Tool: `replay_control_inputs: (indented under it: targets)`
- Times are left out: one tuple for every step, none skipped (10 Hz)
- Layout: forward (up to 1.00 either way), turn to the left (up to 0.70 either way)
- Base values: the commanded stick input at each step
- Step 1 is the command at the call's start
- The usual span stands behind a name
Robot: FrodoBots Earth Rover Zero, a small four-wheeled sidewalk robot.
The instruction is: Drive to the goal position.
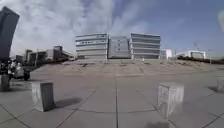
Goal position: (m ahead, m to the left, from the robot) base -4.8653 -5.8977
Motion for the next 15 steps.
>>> replay_control_inputs:
  targets:
    - [0.7,0.0]
    - [0.7,0.0]
    - [0.7,0.0]
    - [0.7,0.0]
    - [0.7,0.0]
    - [0.7,0.0]
    - [0.7,0.0]
    - [0.7,0.0]
    - [0.7,0.0]
    - [0.7,0.0]
    - [0.7,0.0]
    - [0.7,0.0]
    - [0.7,0.0]
    - [0.7,0.0]
    - [0.7,0.0]
